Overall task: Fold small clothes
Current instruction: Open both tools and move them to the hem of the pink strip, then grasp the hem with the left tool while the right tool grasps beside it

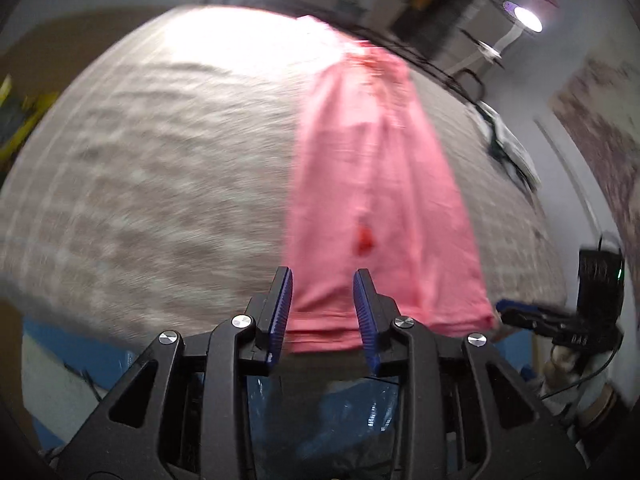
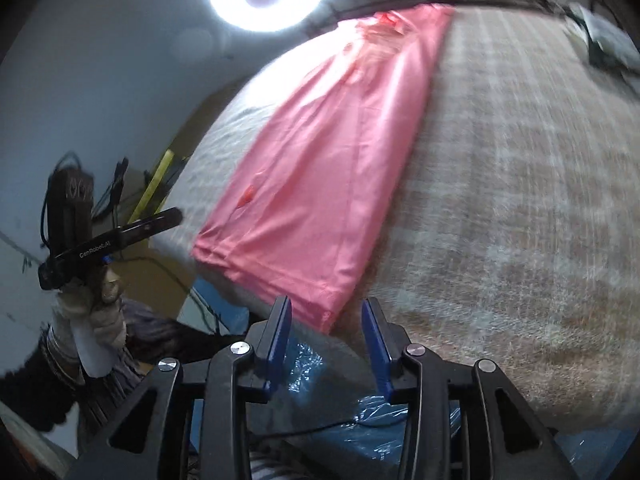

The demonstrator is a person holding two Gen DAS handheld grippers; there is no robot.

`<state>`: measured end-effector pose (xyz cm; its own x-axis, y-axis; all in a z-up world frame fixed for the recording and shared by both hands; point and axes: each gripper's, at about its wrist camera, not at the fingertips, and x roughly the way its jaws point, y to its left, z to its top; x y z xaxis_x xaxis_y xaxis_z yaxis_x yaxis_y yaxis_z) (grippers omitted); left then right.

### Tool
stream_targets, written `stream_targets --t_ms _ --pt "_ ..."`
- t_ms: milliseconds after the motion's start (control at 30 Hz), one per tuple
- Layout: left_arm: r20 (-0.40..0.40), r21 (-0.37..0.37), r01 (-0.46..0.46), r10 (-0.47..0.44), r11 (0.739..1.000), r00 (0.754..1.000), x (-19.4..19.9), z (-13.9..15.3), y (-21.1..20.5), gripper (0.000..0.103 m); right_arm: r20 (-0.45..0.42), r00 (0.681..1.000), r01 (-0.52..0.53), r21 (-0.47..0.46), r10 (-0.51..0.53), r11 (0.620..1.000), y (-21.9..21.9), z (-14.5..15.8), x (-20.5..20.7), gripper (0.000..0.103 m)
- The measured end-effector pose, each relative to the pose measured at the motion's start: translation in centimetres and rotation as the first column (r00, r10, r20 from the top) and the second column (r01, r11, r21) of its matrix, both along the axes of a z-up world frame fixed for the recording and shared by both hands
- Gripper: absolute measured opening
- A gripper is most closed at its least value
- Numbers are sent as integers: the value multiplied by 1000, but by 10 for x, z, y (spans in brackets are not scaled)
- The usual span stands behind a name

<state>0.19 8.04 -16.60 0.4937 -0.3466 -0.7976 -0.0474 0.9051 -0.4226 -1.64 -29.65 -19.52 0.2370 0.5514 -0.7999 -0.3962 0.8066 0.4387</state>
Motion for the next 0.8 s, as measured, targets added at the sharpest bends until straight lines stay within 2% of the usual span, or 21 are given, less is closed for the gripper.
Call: stream_targets --t_ms 167,267,467,567,633,667,733,800 --pt "-107 -94 -3 -7 996 994 6 -28 15 31 -88 996 30 57 -25 998 -2 -15 13 37" --pt "-138 -124 11 -28 992 990 4 -35 13 31 -137 990 40 88 -27 995 0 -25 17 36" --pt "-152 -114 47 -64 992 986 6 -39 2 31 -167 985 56 146 -31 988 3 -32 22 34" --pt "-148 -105 56 -72 993 986 5 -38 -1 31 -177 984 47 167 -17 985 6 -33 23 29" --pt "-146 -94 61 -74 994 987 7 -39 -4 20 -174 985 31 165 -2 986 9 -35 24 21" --pt "-153 -96 66 -80 993 985 8 -40 -5 4 -172 985 25 161 3 987 11 -35 24 19" --pt "-156 -111 68 -84 992 984 9 -43 -6 4 -180 984 19 165 11 986 13 -35 24 9" --pt "-139 -111 74 -89 991 986 9 -40 -9 1 -189 982 9 167 24 986 17 -37 22 5"
